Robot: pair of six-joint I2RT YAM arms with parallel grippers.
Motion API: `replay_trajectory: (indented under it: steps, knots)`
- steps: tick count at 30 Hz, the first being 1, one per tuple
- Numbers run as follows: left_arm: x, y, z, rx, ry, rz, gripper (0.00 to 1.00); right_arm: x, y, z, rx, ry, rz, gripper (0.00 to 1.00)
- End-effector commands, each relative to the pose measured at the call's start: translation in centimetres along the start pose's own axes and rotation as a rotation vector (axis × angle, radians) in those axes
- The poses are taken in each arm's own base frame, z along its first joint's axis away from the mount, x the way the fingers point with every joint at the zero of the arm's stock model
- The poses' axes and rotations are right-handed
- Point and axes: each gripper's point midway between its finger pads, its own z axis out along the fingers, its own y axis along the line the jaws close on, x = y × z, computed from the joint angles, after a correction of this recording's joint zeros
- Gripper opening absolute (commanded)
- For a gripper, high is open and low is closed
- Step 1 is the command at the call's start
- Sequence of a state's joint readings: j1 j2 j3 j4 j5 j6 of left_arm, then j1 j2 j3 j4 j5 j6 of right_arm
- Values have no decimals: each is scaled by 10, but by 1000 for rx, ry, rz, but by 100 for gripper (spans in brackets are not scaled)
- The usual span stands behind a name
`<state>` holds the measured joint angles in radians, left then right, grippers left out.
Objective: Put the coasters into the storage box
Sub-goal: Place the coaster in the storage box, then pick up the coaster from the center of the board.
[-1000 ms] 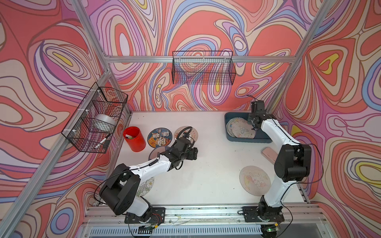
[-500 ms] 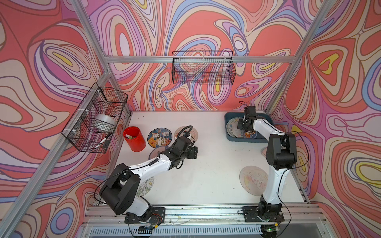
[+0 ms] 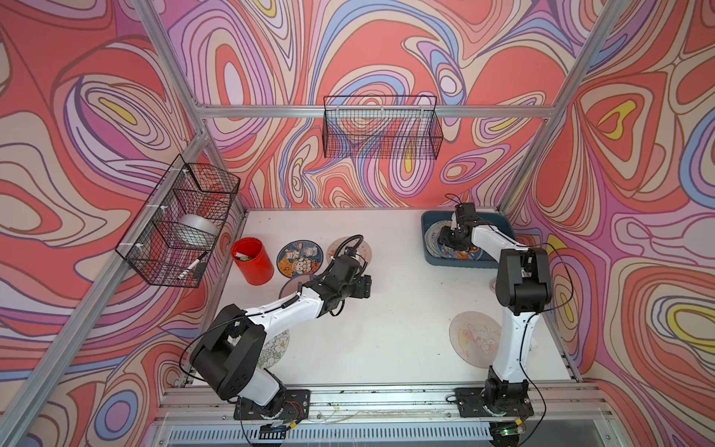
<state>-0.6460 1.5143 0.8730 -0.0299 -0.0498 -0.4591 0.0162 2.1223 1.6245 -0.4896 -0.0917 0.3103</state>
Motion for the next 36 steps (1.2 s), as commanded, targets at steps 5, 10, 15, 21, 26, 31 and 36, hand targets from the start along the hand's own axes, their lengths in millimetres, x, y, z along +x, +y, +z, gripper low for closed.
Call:
replay_trajectory:
  steps: [5, 10, 15, 21, 26, 31, 36]
  knots:
    - [-2, 19, 2, -120, 32, -29, 84, -27, 37, -61, -97, -130, -34, 60]
    - [-3, 27, 11, -174, 83, -53, 84, -15, 88, -76, -145, -146, -152, 61]
    - [-1, 43, 19, -239, 142, -98, 84, 11, 146, -76, -259, -108, -236, 61]
    - [-10, 64, 29, -250, 177, -202, 84, 52, 208, -61, -409, -17, -288, 61]
    - [-18, 77, 42, -225, 190, -291, 84, 77, 234, -37, -460, 51, -283, 61]
    - [-27, 88, 55, -221, 180, -325, 84, 89, 246, -17, -502, 95, -244, 61]
    - [-34, 97, 69, -251, 178, -312, 84, 101, 249, 6, -514, 141, -213, 61]
